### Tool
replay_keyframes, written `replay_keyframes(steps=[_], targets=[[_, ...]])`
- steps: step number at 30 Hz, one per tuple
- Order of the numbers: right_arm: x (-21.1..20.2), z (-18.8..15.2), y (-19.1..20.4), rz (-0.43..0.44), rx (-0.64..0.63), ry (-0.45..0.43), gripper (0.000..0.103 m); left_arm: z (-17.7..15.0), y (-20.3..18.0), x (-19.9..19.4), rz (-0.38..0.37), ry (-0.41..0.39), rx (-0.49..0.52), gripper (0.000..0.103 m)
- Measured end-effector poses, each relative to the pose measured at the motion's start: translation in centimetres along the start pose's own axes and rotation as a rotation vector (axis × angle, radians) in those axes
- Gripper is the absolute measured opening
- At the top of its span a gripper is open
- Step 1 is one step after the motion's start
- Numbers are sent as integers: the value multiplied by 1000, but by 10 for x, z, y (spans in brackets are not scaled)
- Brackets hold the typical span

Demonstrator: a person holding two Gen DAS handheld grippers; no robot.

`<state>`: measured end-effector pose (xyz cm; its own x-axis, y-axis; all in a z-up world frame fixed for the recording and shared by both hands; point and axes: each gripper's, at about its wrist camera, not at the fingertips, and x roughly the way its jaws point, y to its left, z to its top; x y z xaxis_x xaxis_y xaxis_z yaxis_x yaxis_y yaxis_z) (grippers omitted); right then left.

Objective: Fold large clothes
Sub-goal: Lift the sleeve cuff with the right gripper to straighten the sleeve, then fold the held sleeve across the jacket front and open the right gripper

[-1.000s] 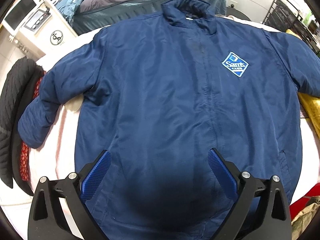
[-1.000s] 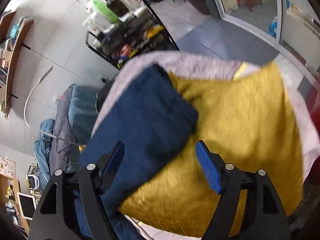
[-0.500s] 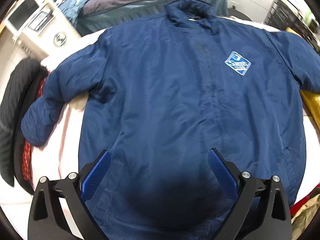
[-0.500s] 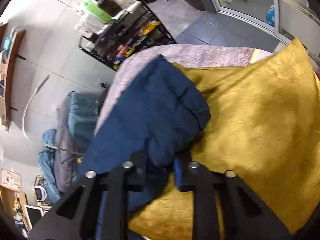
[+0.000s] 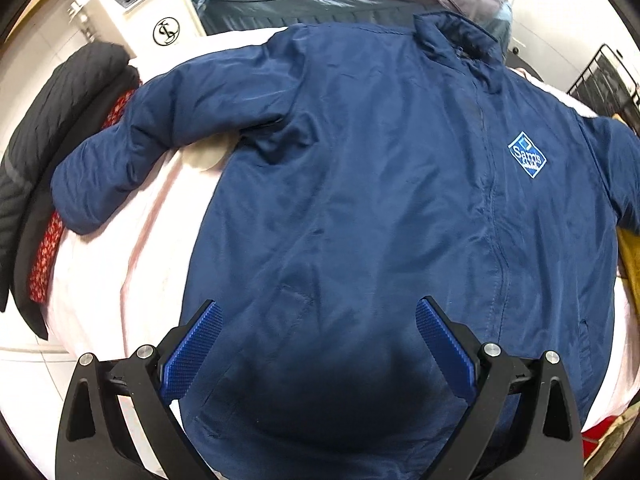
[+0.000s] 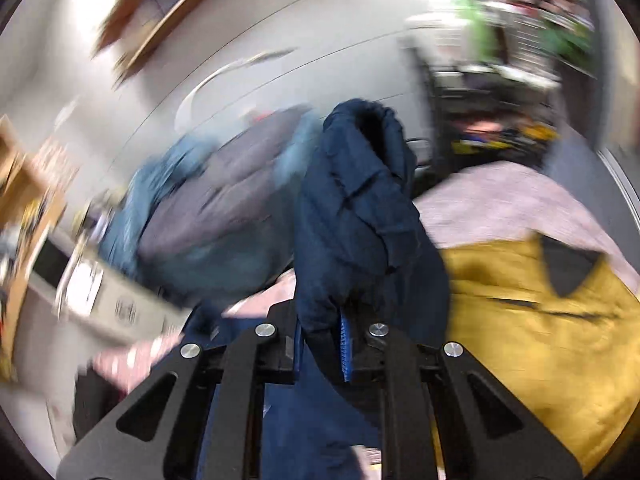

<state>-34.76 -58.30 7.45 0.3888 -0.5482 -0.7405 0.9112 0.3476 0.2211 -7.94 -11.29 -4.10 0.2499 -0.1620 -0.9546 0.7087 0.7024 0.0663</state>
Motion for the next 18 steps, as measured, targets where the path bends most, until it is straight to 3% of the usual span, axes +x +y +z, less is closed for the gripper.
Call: replay_keyframes(steps=[5,9,14,18], targets=[[71,-35,120,138,-187,146,13,-9,22,-2,12,-9,-22,96],[127,-89,207,221,-275,258,13,-20,44,-4,32,-3,-34,96],[184,-148,274,246,-358,360,13,-38,86,0,69,20,-71,96],[218,-204,304,193,-426,444,13,-48,115,6,81,49,-109,96]])
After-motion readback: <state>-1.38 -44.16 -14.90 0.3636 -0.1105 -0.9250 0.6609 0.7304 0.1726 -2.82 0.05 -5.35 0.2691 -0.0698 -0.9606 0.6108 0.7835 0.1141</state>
